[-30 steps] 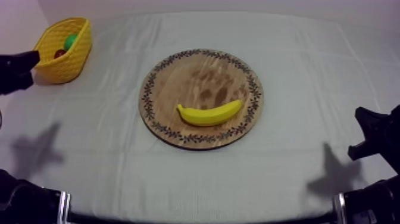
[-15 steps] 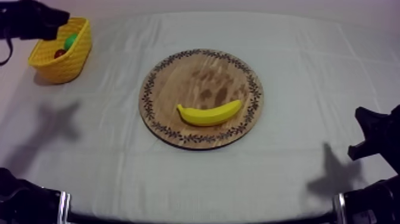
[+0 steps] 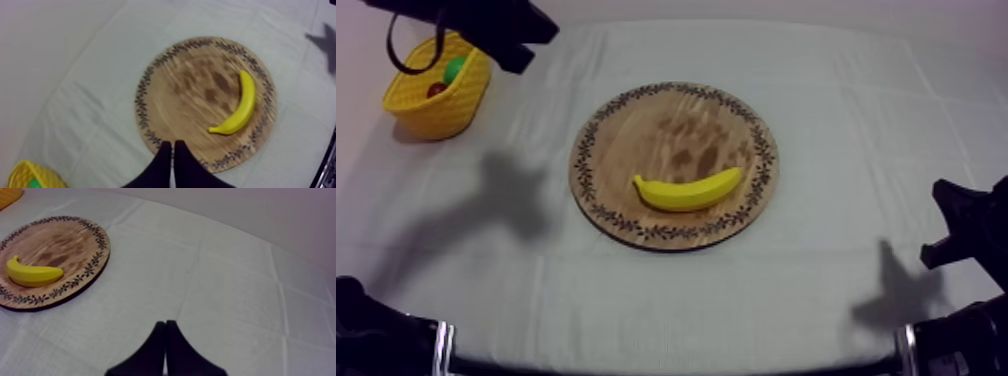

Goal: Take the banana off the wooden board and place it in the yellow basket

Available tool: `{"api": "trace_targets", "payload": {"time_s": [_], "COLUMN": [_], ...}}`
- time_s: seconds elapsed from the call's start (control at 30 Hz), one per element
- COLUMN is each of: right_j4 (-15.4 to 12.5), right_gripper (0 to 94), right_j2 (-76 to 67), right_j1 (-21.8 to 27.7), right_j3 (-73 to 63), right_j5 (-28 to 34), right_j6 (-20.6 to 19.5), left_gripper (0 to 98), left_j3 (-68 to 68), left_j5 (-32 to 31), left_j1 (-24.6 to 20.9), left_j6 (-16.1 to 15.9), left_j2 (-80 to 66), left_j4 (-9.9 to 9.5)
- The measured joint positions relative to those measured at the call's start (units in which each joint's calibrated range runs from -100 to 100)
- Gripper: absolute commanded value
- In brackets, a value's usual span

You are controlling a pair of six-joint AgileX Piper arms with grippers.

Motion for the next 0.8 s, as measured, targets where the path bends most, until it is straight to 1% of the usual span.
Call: {"api": "trace_targets", "payload": {"time_s": [0.2,0.33,0.8], "right_j4": [0.0,0.0,0.0], "right_gripper": [0.2,0.2,0.2], "right_j2": [0.0,0.0,0.0], "right_j1": [0.0,0.0,0.0], "right_j3": [0.0,0.0,0.0], "right_j5": [0.0,0.0,0.0], "right_j6": [0.0,0.0,0.0], "left_gripper": [0.0,0.0,0.4], "left_j3": [-3.1,-4.6,-5.5], "left_j5": [2.8,3.3,4.6], "left_j1": [3.5,5.5,9.5], "left_j6": [-0.7,-1.1,-2.1], "left_j2": [4.5,7.0,12.8], "left_j4": [-0.22,-0.17,-0.1]}}
